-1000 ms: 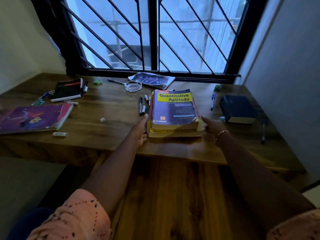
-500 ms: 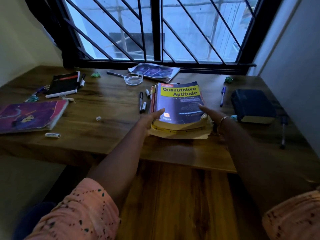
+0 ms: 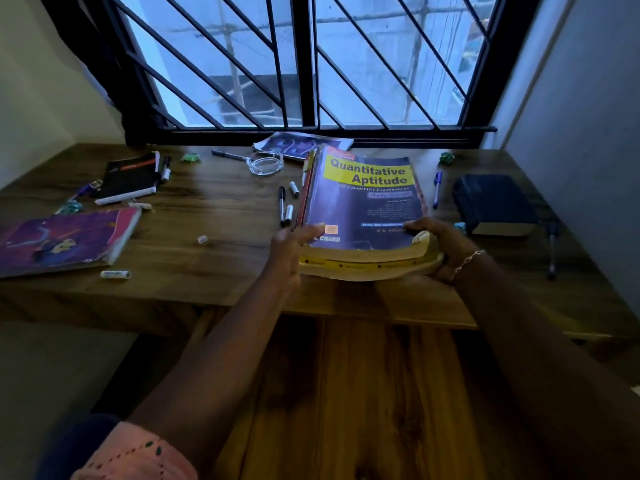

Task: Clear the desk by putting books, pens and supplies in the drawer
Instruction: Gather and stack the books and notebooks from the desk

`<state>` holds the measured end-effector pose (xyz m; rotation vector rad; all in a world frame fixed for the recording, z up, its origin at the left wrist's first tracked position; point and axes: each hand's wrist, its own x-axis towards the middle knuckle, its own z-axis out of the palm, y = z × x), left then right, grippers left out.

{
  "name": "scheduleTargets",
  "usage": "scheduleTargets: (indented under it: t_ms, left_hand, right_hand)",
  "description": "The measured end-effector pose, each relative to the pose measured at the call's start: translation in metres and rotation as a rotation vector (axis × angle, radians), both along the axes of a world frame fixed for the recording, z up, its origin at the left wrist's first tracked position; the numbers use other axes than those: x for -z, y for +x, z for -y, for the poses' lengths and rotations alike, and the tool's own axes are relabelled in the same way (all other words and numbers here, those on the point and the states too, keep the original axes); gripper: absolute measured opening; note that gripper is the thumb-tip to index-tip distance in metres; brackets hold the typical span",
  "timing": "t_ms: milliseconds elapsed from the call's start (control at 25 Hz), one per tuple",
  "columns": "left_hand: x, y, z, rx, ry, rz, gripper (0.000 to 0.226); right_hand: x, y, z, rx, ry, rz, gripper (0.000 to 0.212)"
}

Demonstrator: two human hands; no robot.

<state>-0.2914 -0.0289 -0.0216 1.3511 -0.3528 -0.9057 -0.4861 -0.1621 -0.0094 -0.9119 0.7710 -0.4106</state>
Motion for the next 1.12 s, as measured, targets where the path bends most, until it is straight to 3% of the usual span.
scheduleTargets:
  t_ms: [120,240,360,440,520,600,680,760,880,1040,1120]
  left_hand:
    - [-0.014,-0.006,-0.026,0.071,-0.048,-0.008,0.019]
    - [-0.019,-0.018,-0.062,0.143,-0.060,-0.044,0.024]
    - [-0.017,-0.027,-0.116,0.165,-0.069,-0.024,0.036]
    - [-0.011,-0.032,-0.157,0.187,-0.062,-0.027,0.050]
    - [-0.006,-0.037,-0.197,0.192,-0.051,-0.054,0.041]
    - [0.001,-0.041,-0.227,0.192,-0.017,-0.078,0.026]
    - [0.009,-0.041,-0.258,0.186,0.025,-0.091,0.036]
    - [0.019,-0.038,-0.285,0.170,0.064,-0.108,0.042]
    - [0.030,-0.037,-0.315,0.155,0.135,-0.135,0.032]
    - [0.040,-0.038,-0.334,0.125,0.210,-0.155,0.049]
    - [0.047,-0.039,-0.341,0.148,0.256,-0.180,0.063]
  right_hand:
    - [-0.018,-0.014,-0.035,0.012,-0.034,0.016,0.024]
    - [-0.034,-0.031,-0.076,0.014,-0.062,-0.003,0.017]
    - [-0.035,-0.045,-0.133,0.020,-0.122,-0.100,0.038]
    - [-0.027,-0.053,-0.172,0.051,-0.162,-0.103,0.039]
    - [-0.022,-0.057,-0.207,0.006,-0.134,-0.056,0.032]
    - [-0.014,-0.058,-0.229,-0.013,-0.145,-0.118,0.050]
    - [-0.004,-0.054,-0.254,-0.024,-0.157,-0.165,0.064]
    - [0.009,-0.049,-0.274,-0.042,-0.131,-0.157,0.062]
    - [0.026,-0.042,-0.305,-0.094,-0.080,-0.160,0.039]
    - [0.045,-0.041,-0.320,-0.088,-0.052,-0.143,0.064]
    - [0.055,-0.043,-0.324,-0.089,-0.058,-0.173,0.059]
